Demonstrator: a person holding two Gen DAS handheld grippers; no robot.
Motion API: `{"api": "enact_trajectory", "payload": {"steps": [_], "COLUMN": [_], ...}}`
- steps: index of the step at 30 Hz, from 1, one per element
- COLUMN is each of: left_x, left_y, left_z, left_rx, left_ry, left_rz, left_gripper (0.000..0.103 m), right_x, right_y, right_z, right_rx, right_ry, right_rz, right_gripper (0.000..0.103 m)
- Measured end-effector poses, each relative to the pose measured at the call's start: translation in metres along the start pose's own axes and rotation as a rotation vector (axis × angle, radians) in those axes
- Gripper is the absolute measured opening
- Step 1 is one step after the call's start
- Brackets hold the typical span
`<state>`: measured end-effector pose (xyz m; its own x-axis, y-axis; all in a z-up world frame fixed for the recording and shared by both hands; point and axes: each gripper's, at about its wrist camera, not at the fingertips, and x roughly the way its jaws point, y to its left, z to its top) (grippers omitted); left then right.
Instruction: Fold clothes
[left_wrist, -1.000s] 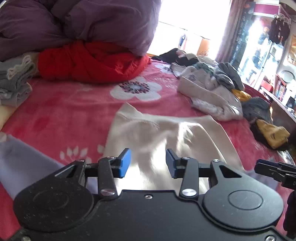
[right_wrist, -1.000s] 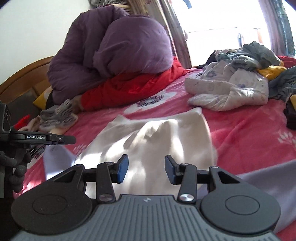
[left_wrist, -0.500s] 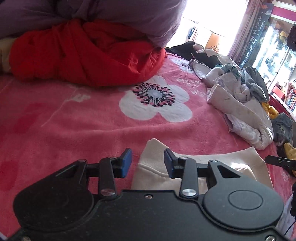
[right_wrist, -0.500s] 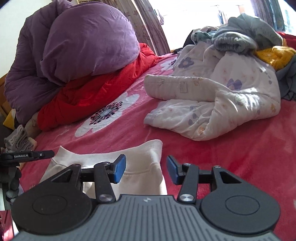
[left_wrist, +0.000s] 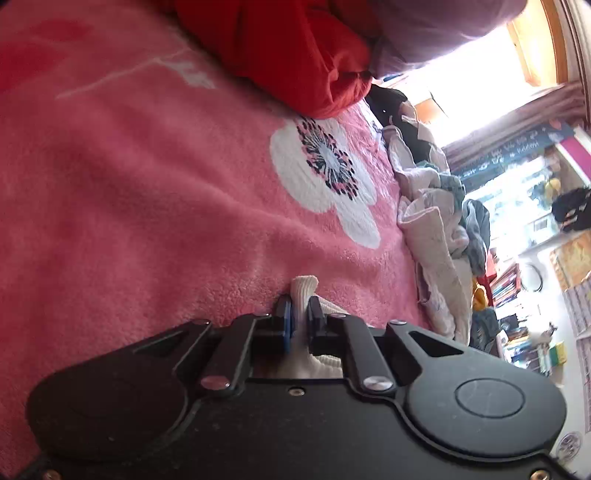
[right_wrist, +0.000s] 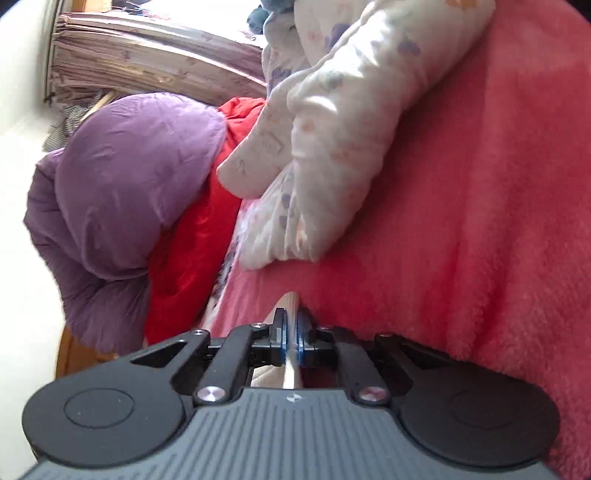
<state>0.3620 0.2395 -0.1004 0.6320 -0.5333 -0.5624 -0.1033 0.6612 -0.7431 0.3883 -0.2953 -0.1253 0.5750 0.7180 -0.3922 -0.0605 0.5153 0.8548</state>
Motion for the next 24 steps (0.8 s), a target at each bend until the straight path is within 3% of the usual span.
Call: {"api": "enact_trajectory", "payload": {"steps": [3,5,6,7,8,10,12,14,16,17,18,19,21,22,24], "left_x": [-0.002,-0.006,-0.012,-0.021,-0.031,-0.048,-0.053,-0.045,-0.018,-0.005,-0.003,-0.009,-0.027,-0.032,-0.041], "left_y": [0.002,0.0,-0.002,-0.007,-0.014,-0.031,-0.048,-0.061,-0.062,-0.059,-0.059,-0.061,-0.071,-0.074,-0.079], "left_z": [0.002,0.002,0.001,0.002,0.0,-0.007,-0.018,-0.028,-0.034,-0.037,-0.041,-0.042,-0.043,-0.043,-0.043], "left_rx": [-0.036,-0.044,-0.047,-0.028,0.022,0.124,0.218,0.306,0.348,0.378,0.414,0.417,0.447,0.455,0.467], "left_ry": [0.007,-0.007,-0.031,-0.077,-0.131,-0.202,-0.205,-0.165,-0.086,-0.056,-0.074,-0.088,-0.144,-0.16,-0.187], "left_rz": [0.004,-0.003,-0.007,0.022,0.046,0.056,0.021,0.002,0.136,0.23,0.265,0.252,0.195,0.196,0.205], "left_gripper": [0.011,0.013,0.016,0.027,0.028,0.028,0.029,0.029,0.029,0.017,0.015,0.015,0.03,0.054,0.057], "right_x": [0.006,0.002,-0.003,-0.009,-0.017,-0.029,-0.03,-0.017,0.004,0.015,0.026,0.027,0.019,0.013,0.009], "right_y": [0.011,0.023,0.033,0.044,0.057,0.083,0.104,0.115,0.112,0.106,0.1,0.104,0.121,0.126,0.13], "right_z": [0.002,0.002,0.0,-0.003,-0.008,-0.021,-0.038,-0.051,-0.055,-0.054,-0.054,-0.053,-0.056,-0.059,-0.058], "right_rx": [-0.023,-0.067,-0.124,-0.19,-0.265,-0.44,-0.596,-0.683,-0.699,-0.684,-0.668,-0.665,-0.721,-0.766,-0.801], "right_ry": [0.024,0.012,-0.012,-0.042,-0.082,-0.161,-0.166,-0.114,-0.033,0.001,0.035,0.035,0.004,-0.021,-0.047], "right_rz": [-0.041,-0.084,-0.124,-0.171,-0.218,-0.299,-0.268,-0.246,-0.288,-0.334,-0.379,-0.394,-0.386,-0.374,-0.401], "right_gripper": [0.006,0.01,0.018,0.033,0.041,0.043,0.042,0.041,0.039,0.038,0.038,0.038,0.04,0.047,0.053]}}
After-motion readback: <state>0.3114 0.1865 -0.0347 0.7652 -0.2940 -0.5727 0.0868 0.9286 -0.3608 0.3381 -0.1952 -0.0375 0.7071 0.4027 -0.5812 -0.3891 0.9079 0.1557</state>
